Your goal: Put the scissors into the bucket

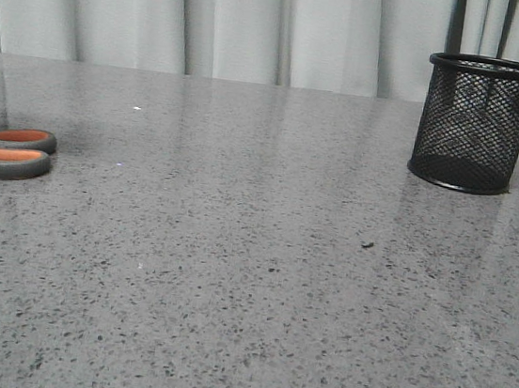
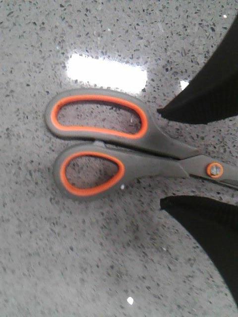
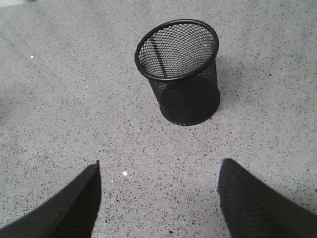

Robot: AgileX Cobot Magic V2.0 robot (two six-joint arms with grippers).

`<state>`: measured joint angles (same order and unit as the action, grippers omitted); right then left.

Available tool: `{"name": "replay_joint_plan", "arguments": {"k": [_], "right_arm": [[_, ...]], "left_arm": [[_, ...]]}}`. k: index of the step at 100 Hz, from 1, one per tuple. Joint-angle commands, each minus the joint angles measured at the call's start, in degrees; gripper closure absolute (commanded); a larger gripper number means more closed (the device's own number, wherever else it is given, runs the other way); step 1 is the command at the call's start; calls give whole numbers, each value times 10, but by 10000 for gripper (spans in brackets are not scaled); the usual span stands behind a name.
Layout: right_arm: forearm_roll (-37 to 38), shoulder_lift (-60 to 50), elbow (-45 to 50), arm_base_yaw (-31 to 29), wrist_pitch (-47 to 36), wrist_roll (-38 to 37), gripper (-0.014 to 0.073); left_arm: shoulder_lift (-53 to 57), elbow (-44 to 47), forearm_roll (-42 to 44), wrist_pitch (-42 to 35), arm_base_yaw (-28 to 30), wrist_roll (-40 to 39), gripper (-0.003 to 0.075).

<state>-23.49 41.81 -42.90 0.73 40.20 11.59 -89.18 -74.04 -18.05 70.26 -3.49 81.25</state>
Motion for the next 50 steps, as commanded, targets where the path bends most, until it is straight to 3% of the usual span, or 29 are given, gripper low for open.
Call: {"name": "replay_joint_plan", "arguments": {"k": [1,12,50], "right_arm": [[-4,5,-20,2,-35,10,141],[-4,5,-20,2,-35,10,141],[-4,5,-20,2,-35,17,141]], "left_arm": [[8,-18,10,21,-16,4,405],[-4,-18,50,21,-23,4,405],[-37,-18,33,17,-23,11,405]]}}
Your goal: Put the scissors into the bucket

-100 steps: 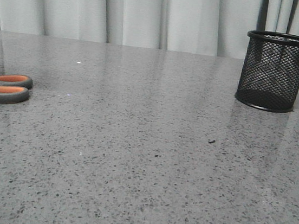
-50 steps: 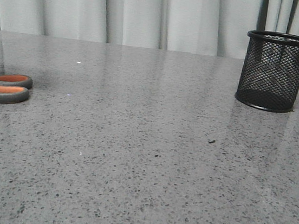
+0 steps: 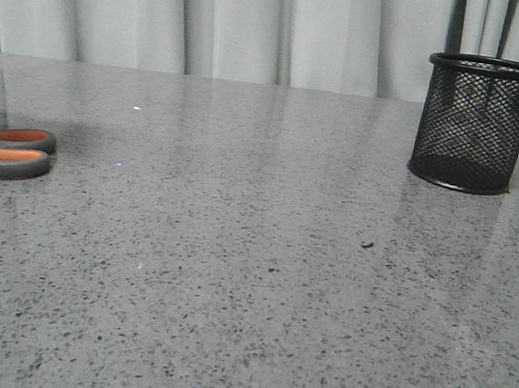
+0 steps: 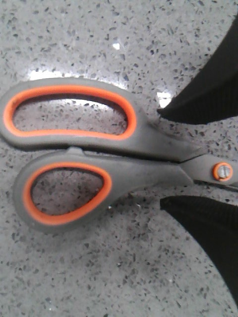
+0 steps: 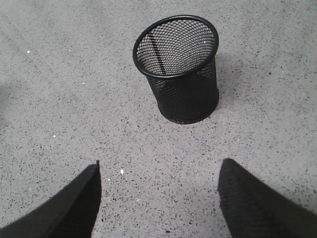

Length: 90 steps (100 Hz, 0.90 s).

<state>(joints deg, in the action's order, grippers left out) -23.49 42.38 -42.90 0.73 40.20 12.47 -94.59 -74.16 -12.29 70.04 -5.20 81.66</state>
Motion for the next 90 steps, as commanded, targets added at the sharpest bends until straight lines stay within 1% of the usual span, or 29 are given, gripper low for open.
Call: {"name": "replay_joint_plan", "arguments": {"k": [1,14,76,83,90], "right_arm": [[-4,0,-20,2,-35,9,141],[-4,0,-20,2,-35,10,141],[-4,0,-20,2,-35,10,141],[-4,0,-20,2,-34,10,141],[-4,0,-20,2,-34,10,141]], "left_arm": [[16,-16,-26,20,-6,8,405],[13,-16,-25,20,-6,26,405],[-27,-16,-25,7,-6,26,408],[-27,-16,-28,11,-6,26,444],[-27,-16,-36,16,-6,24,538]]}}
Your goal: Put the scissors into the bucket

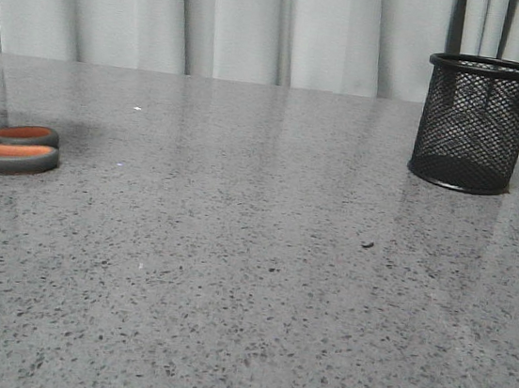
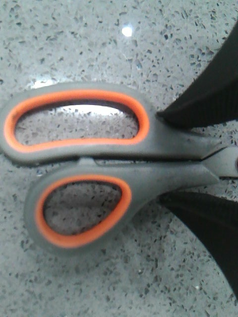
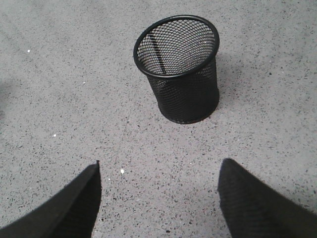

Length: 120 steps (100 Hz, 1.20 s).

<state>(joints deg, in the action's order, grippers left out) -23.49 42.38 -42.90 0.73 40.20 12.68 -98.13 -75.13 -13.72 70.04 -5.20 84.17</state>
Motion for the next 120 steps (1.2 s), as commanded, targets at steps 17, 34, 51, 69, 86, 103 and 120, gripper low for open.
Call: {"name": "replay_joint_plan", "arguments": {"k": [17,34,51,69,86,103,120], "right_arm": [[-4,0,-20,2,-34,8,141],[-4,0,-20,2,-33,8,141],[-21,0,-20,2,-31,8,141],[-167,0,-20,2,-26,110,153],[-336,12,-23,2,-8,211,183],[-433,55,-55,2,50,277,183],[-478,103,-107,2,93,290,183]], "left_arm": [[8,-18,-47,23,-6,-62,741],[28,-50,-50,24,-23,-102,741],[75,-82,-46,24,-63,-115,741],[129,-127,-42,23,-120,-147,741],[166,-164,-22,23,-185,-193,741],[187,-201,-7,21,-255,-239,741],[188,-239,46,19,-320,-299,741]]}}
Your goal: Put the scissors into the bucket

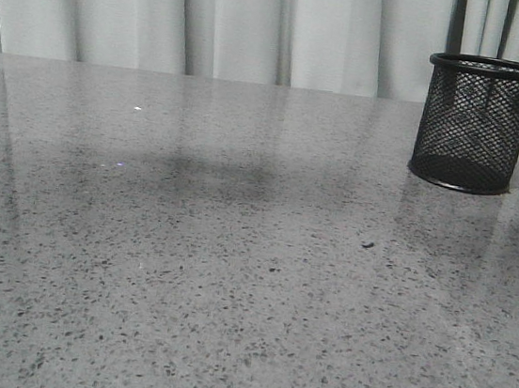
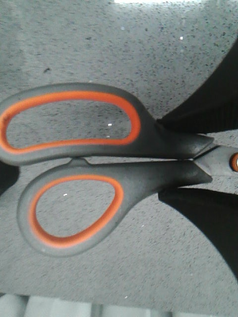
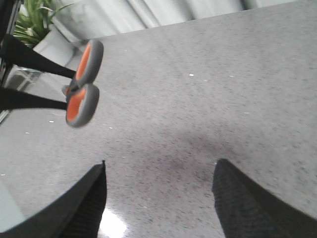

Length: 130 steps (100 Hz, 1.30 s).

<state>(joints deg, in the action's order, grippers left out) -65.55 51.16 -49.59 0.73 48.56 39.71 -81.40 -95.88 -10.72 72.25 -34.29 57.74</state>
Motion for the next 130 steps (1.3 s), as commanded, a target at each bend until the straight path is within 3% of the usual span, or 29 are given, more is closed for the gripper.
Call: {"name": "replay_joint_plan", "arguments": {"k": [1,15,53,98,108,130], "right_arm": [[-61,16,-42,2,13,20,183],[-103,46,-76,2,37,32,183],[-108,91,-109,2,70,33,183],[-127,102,-109,2,92,46,189],[-119,102,-109,2,94,46,287],[-109,102,-109,2,94,46,650]], "left_arm": [[21,-34,18,-4,-32,-37,741],[21,-47,38,-22,-78,-72,741],[18,-50,75,-90,-169,-128,741],[-8,-50,97,-141,-209,-156,741],[-8,-50,100,-142,-210,-156,741],[-8,-50,103,-128,-210,-156,718]]}}
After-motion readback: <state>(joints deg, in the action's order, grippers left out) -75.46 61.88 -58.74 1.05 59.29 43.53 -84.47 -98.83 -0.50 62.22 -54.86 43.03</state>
